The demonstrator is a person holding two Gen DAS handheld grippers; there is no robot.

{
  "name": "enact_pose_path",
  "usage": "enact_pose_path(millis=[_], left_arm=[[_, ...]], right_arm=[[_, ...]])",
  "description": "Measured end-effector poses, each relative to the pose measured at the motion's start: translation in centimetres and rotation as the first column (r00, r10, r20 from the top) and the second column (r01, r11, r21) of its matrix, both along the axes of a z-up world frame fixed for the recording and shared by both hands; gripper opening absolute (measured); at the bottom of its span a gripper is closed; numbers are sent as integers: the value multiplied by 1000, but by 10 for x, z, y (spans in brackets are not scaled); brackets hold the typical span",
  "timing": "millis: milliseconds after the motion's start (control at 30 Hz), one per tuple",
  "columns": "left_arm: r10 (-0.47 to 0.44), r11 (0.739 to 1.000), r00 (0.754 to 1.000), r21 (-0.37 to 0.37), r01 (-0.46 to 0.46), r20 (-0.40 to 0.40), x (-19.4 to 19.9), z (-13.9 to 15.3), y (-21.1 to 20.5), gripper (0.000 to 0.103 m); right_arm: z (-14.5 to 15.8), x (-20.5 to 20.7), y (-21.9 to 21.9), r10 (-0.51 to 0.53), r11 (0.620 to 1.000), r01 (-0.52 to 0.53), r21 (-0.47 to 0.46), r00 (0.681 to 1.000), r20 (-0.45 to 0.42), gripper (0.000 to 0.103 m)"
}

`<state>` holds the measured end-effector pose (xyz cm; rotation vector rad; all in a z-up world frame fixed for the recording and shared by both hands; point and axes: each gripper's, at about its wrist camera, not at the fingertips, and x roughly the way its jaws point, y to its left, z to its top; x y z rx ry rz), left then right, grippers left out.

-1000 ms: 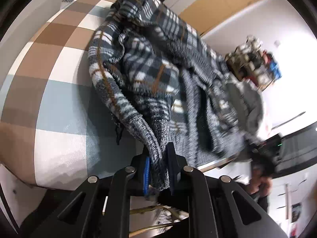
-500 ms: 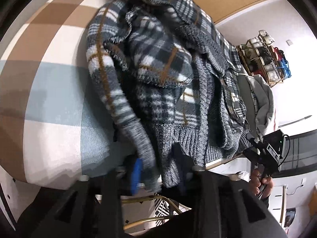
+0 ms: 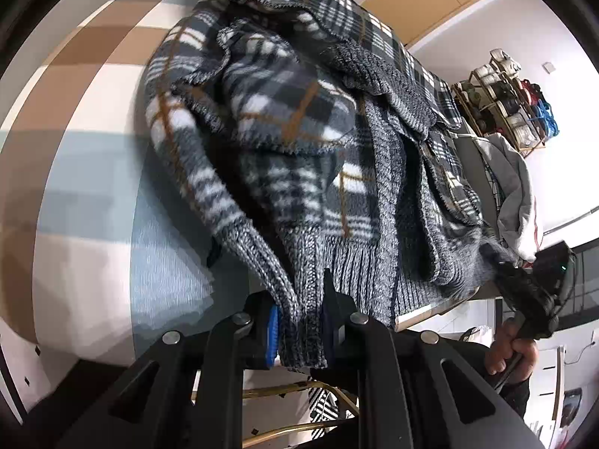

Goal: Fold large clothes

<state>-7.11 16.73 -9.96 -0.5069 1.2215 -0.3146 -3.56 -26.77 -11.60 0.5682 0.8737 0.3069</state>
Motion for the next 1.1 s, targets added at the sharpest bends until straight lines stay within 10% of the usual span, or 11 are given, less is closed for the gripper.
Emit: enact_pose_path(millis=[633, 1100], left_arm=[[-71, 995, 997, -69, 73, 39, -34, 36, 21, 10], [15, 968, 1000, -249, -17, -11, 107, 98, 62, 10]], right_arm=[[38, -23, -5, 134, 988, -135, -74, 991, -15, 6], [129, 143, -5, 154, 987, -151, 49, 985, -76, 6]])
